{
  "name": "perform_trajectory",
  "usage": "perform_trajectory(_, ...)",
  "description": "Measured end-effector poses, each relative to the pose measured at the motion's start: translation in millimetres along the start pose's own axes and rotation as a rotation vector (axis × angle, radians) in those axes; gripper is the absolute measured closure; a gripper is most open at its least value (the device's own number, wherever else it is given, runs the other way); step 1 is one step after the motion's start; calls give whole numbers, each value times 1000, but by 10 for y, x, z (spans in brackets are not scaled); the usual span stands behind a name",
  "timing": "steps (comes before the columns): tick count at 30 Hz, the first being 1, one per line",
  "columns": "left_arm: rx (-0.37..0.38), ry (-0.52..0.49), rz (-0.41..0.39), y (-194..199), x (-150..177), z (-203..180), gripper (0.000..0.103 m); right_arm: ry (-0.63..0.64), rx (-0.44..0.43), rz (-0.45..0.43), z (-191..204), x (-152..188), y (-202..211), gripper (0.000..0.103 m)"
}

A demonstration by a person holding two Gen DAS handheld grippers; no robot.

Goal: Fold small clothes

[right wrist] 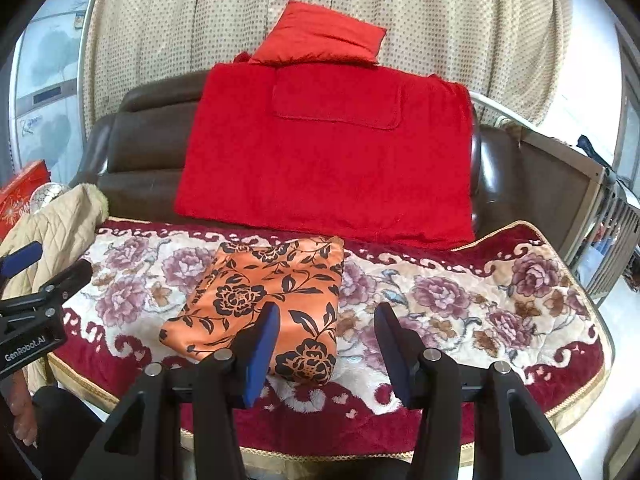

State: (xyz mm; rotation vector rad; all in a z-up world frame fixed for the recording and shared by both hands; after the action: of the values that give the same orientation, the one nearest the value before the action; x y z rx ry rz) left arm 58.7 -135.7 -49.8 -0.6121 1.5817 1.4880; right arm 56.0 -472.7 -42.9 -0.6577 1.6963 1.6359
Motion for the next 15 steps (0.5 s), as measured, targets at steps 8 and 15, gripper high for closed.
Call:
perform_trajectory(8,-38,24,-70,362,-68,88,9,-20,-13,-32,55,-17,293,49)
perform_trajectory(15,-44,7,-105,617,-81,49,9,-35,-18,-56,57,14,505,49)
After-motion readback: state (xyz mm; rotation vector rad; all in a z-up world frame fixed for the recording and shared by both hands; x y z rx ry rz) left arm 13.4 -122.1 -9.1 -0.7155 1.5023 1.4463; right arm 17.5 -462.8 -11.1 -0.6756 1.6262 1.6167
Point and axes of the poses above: each gripper's, at about its wrist camera, not at the fingertips, and y roughly against the way its jaws point, z to its left, x to its underside, the point moved 5 cm from there along -y, roughly the way its jaws point, and after that the axes turned 3 degrees about z, right-handed, at the moved point
